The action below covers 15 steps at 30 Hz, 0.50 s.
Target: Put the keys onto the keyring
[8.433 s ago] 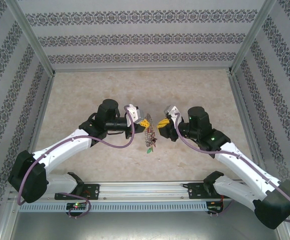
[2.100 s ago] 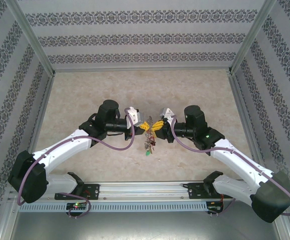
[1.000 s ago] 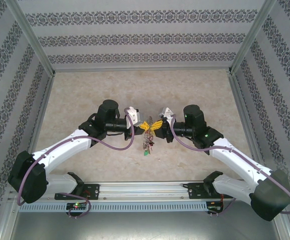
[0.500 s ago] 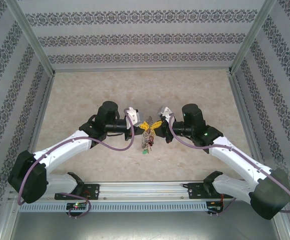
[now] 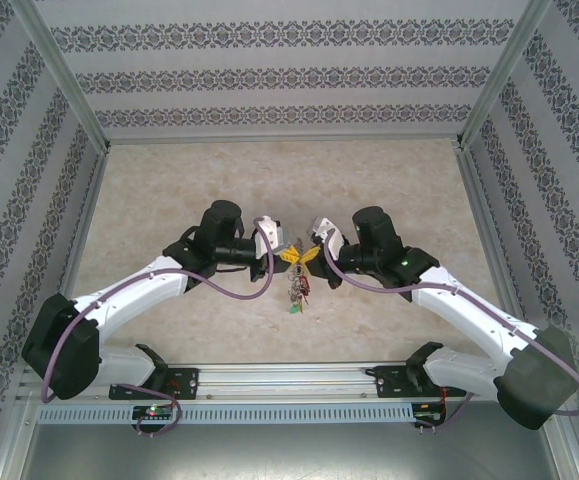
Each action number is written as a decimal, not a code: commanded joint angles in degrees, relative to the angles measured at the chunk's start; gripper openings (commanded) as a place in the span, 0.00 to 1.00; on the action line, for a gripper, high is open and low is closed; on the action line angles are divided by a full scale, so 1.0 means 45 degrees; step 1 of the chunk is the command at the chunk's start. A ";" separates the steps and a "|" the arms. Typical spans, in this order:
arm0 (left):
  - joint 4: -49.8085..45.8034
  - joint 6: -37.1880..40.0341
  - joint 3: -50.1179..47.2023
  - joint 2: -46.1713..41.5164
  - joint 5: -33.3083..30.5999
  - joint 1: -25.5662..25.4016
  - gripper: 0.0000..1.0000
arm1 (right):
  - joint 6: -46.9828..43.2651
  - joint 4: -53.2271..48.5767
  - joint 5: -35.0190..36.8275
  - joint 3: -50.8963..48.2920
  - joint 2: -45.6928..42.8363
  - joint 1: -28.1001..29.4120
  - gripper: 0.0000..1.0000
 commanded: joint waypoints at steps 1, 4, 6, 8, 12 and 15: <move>-0.1489 0.1076 0.0742 0.0194 0.0629 -0.0054 0.10 | -0.0406 0.0095 0.0293 0.0567 0.0064 0.0174 0.00; -0.2245 0.1554 0.0965 0.0302 0.0454 -0.0063 0.13 | -0.0464 0.0095 0.0307 0.0587 0.0083 0.0213 0.00; -0.2702 0.1807 0.1111 0.0391 0.0348 -0.0054 0.15 | -0.0494 0.0111 0.0363 0.0553 0.0083 0.0213 0.00; -0.3006 0.1975 0.1192 0.0472 0.0236 -0.0063 0.16 | -0.0525 0.0077 0.0343 0.0563 0.0083 0.0213 0.00; -0.3390 0.2227 0.1388 0.0658 0.0179 -0.0054 0.15 | -0.0515 0.0068 0.0278 0.0497 0.0068 0.0222 0.00; -0.3408 0.2241 0.1514 0.0783 0.0206 -0.0054 0.15 | -0.0516 0.0062 0.0236 0.0451 0.0081 0.0221 0.00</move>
